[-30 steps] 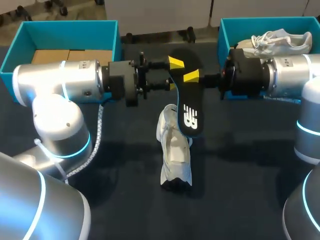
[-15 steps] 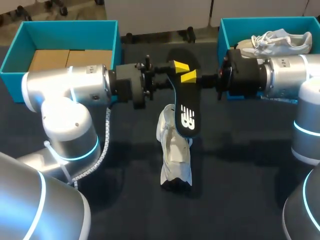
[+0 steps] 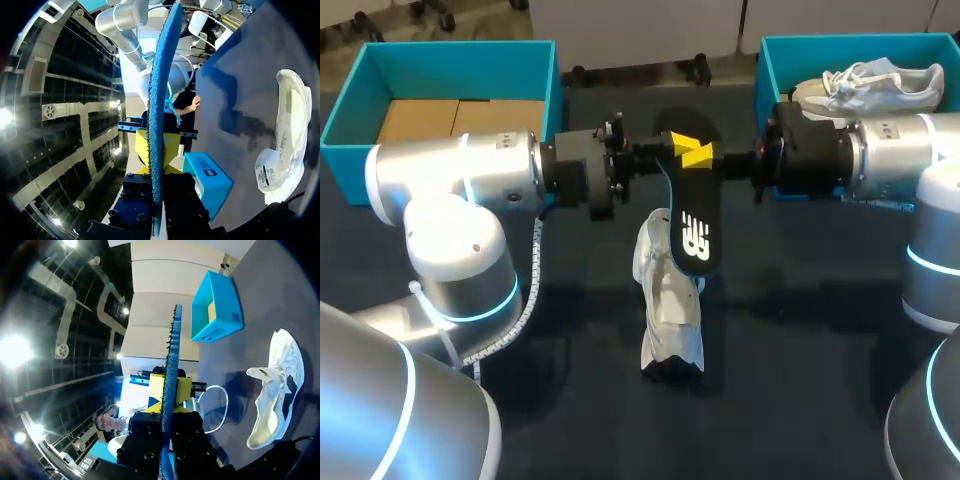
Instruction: Take the shoe out of the shoebox, open the shoe tongue, remove and reinsert the insole, then place the shoe into the shoebox
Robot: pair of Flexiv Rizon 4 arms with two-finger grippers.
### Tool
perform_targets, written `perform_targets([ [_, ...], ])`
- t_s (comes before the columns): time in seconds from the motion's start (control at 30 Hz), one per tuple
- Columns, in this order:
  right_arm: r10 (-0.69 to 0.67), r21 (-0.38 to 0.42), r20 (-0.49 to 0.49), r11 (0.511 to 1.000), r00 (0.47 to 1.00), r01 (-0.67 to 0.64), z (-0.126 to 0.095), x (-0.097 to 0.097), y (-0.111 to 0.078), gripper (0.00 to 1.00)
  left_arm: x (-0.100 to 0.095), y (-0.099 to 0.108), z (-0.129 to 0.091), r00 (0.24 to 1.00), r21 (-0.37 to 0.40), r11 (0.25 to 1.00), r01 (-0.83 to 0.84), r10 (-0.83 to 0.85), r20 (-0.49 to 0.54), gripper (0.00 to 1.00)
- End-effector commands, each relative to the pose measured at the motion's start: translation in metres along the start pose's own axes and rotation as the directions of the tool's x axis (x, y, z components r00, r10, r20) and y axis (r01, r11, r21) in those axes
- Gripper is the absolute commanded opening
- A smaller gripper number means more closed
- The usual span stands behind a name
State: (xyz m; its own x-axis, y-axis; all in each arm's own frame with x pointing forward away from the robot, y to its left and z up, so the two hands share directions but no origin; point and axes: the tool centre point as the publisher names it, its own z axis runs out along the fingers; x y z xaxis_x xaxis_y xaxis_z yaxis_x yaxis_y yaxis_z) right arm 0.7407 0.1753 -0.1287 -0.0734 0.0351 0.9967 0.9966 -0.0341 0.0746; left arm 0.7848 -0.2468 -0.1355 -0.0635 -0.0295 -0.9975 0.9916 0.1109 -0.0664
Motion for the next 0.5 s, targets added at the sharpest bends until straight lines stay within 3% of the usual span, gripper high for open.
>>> perform_targets([
  [0.03, 0.012, -0.019, 0.021, 1.000, 1.000, -0.012, -0.004, 0.002, -0.008, 1.00, 0.004, 0.001, 0.000, 1.000, -0.003, 1.000, 0.005, -0.005, -0.009, 0.00],
  [0.27, 0.017, -0.036, 0.078, 0.999, 0.997, -0.014, -0.021, 0.004, -0.027, 1.00, 0.008, 0.005, -0.003, 0.999, 0.002, 0.999, 0.033, -0.032, -0.028, 0.00],
  [0.5, -0.113, -0.032, 0.208, 0.992, 0.972, 0.122, -0.042, 0.000, -0.036, 1.00, 0.004, -0.012, -0.007, 0.988, 0.058, 0.988, 0.141, -0.137, -0.066, 0.00],
])
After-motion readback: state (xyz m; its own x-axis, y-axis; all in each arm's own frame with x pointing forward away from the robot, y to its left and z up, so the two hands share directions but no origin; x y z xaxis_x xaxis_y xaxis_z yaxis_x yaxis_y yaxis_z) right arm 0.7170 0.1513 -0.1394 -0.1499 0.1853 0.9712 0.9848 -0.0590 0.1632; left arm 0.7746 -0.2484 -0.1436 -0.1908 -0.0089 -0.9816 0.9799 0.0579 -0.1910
